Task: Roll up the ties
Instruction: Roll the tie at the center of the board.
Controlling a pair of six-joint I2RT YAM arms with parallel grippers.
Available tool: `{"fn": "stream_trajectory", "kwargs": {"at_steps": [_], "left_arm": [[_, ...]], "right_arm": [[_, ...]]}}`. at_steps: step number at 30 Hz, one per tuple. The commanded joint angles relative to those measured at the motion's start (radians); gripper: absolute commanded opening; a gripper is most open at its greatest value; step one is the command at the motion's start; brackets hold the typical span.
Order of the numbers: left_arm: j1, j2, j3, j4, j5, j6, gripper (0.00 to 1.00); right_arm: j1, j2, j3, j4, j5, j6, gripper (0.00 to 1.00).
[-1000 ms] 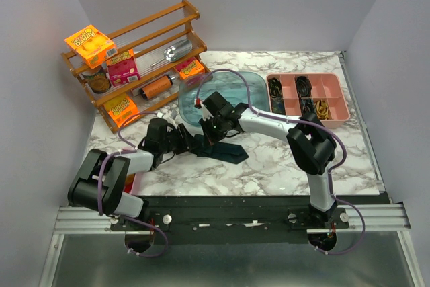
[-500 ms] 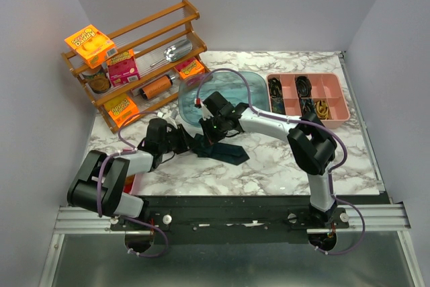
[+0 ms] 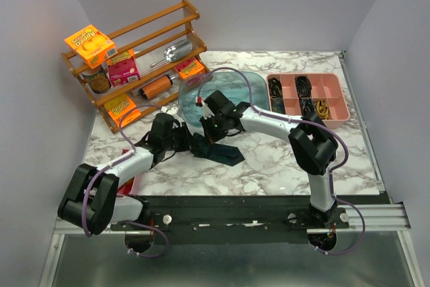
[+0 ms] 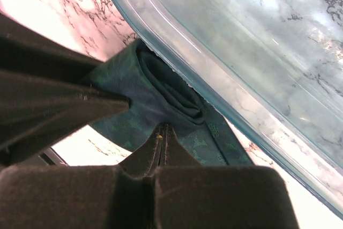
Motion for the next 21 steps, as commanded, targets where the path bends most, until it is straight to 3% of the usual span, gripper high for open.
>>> {"fn": "stream_trajectory", "kwargs": {"at_steps": [1,21], "left_arm": [[-0.074,-0.028,0.080,-0.134,-0.169,0.053,0.18],[-0.283,0.010,0.258,-0.384,-0.527,0.060,0.15]], "right_arm": [[-0.006,0.032,0.021,0.007,-0.046,0.019,0.01],[-0.006,0.045,0.006,0.022,-0.057,0.028,0.00]]}}
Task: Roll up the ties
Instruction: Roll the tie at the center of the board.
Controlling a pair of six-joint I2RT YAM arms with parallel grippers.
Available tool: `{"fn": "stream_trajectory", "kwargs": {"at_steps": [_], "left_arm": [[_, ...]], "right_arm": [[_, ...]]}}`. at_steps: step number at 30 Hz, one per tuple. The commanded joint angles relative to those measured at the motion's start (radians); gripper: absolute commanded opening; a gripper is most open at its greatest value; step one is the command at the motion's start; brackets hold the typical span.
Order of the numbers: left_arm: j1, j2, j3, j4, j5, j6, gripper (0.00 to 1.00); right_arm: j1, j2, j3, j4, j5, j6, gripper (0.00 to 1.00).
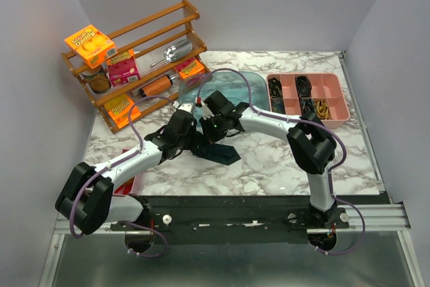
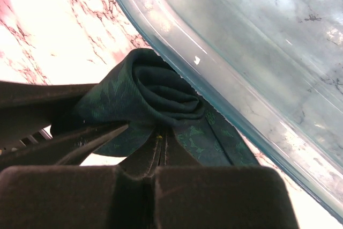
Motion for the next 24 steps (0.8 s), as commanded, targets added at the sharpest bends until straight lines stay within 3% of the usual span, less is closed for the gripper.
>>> {"fn": "stream_trajectory", "kwargs": {"at_steps": [1,24], "left_arm": [[-0.052,0.015,0.054,-0.043,-0.115,0.006,0.15],[-0.130,0.058,0.137,-0.229,-0.346,0.006,0.14]], "right_arm": [[-0.004,0.031,0.006,0.006,-0.020,0.009,0.00],[-0.006,-0.066,-0.034,0.011,0.051,0.014,0.00]]}}
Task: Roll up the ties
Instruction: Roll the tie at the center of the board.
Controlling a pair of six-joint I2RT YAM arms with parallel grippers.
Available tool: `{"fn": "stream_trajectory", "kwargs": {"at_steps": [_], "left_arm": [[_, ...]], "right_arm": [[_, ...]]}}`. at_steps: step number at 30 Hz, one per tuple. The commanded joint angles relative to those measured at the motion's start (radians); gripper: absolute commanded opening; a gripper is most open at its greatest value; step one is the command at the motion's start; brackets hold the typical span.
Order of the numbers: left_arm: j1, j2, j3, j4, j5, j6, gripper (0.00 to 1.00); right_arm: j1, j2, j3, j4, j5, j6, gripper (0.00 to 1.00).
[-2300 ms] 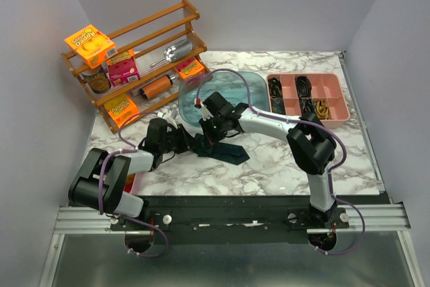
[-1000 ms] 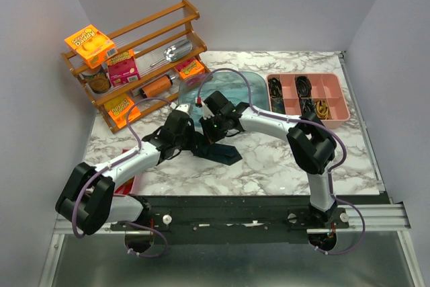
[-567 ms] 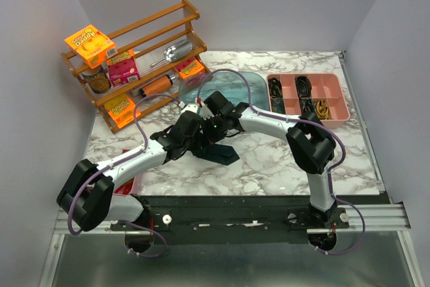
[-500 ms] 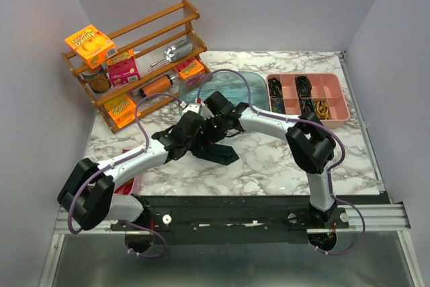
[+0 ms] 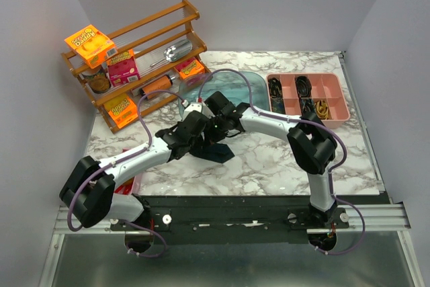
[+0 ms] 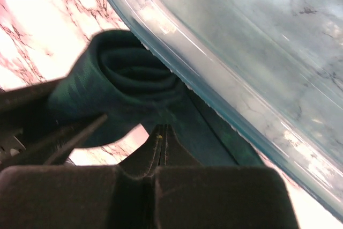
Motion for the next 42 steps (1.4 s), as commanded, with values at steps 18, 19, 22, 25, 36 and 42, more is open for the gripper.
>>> {"fn": "stream_trajectory", "kwargs": {"at_steps": [18,19,22,25,36,42], "left_arm": [[-0.068,0.172,0.154,-0.355,-0.400,-0.080,0.11],[-0.077,0.186,0.171,-0.366,-0.406,-0.086,0.11],[-0.089,0.244,0.209,-0.402,-0.422,-0.106,0.10],[-0.108,0.291,0.237,-0.410,-0.419,-0.114,0.09],[-0.189,0.496,0.383,-0.522,-0.479,-0.172,0.09],[-0.217,0.507,0.372,-0.447,-0.410,-0.148,0.11]], "right_arm": [[-0.077,-0.130,-0.128,0.024,0.076,-0.011,0.00],[-0.087,-0.136,-0.134,0.026,0.076,-0.013,0.01],[-0.109,-0.154,-0.162,0.032,0.075,-0.020,0.00],[-0.126,-0.170,-0.191,0.043,0.073,-0.025,0.00],[-0.161,-0.173,-0.234,0.063,0.058,-0.030,0.00],[-0.176,-0.171,-0.244,0.072,0.047,-0.028,0.00]]}}
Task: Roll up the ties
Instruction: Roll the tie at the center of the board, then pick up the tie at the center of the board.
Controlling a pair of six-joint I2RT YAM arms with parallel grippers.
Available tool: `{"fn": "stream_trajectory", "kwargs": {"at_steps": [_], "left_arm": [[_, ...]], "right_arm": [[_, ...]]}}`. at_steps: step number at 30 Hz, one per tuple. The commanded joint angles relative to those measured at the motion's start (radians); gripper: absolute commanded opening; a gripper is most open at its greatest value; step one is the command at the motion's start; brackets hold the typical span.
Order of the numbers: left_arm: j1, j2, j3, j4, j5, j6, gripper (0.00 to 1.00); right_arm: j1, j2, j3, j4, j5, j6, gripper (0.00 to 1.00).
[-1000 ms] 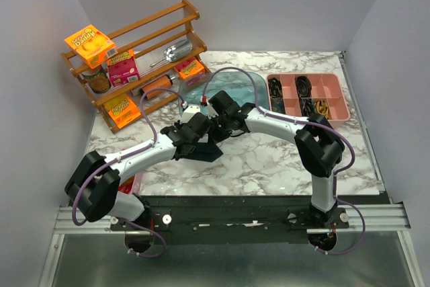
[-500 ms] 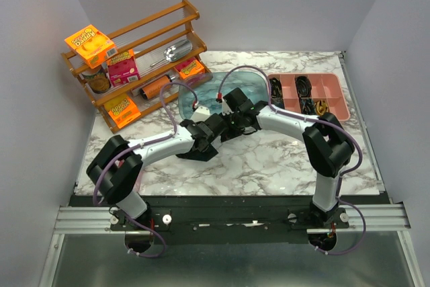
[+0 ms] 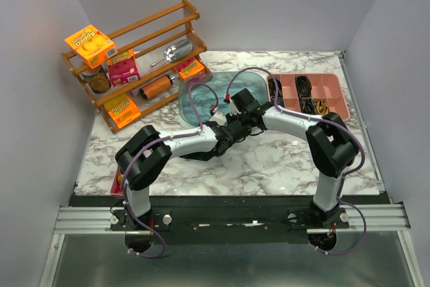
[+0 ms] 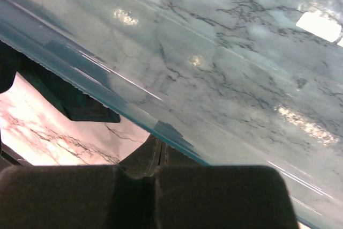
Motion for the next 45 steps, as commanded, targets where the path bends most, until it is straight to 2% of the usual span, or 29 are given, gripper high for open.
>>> {"fn": "stream_trajectory", "kwargs": {"at_steps": [1,3,4,7,10,18,25,28,33,36,40,45], "left_arm": [[-0.022,0.011,-0.011,0.055,0.059,-0.014,0.14],[-0.025,-0.005,-0.017,0.093,0.082,-0.006,0.20],[-0.025,-0.012,-0.029,0.107,0.107,-0.005,0.30],[-0.028,-0.054,-0.056,0.170,0.142,0.012,0.48],[-0.028,-0.101,-0.071,0.222,0.188,0.032,0.55],[-0.025,-0.235,-0.114,0.299,0.247,0.045,0.62],[0.039,-0.413,-0.209,0.385,0.348,0.043,0.74],[0.122,-0.514,-0.276,0.432,0.412,0.038,0.79],[0.347,-0.713,-0.451,0.558,0.656,0.019,0.89],[0.432,-0.779,-0.520,0.590,0.763,0.005,0.92],[0.577,-0.822,-0.583,0.624,0.895,-0.011,0.93],[0.656,-0.815,-0.639,0.673,0.995,-0.008,0.94]], "right_arm": [[-0.013,-0.020,-0.011,0.034,-0.014,-0.014,0.01],[-0.014,-0.016,-0.011,0.034,-0.019,-0.016,0.00],[-0.013,-0.016,-0.010,0.034,-0.022,-0.016,0.00],[-0.014,-0.013,-0.011,0.036,-0.024,-0.016,0.00],[-0.014,-0.011,-0.013,0.039,-0.027,-0.016,0.00],[-0.014,-0.025,-0.005,0.037,-0.051,-0.028,0.01],[0.018,-0.040,0.042,0.051,-0.122,-0.025,0.00],[0.050,-0.026,0.077,0.053,-0.137,-0.019,0.01],[0.098,0.020,0.170,0.051,-0.154,-0.008,0.01],[0.128,0.055,0.211,0.053,-0.162,-0.001,0.01],[0.162,0.105,0.254,0.051,-0.169,0.007,0.01],[0.181,0.153,0.276,0.051,-0.163,0.015,0.01]]}}
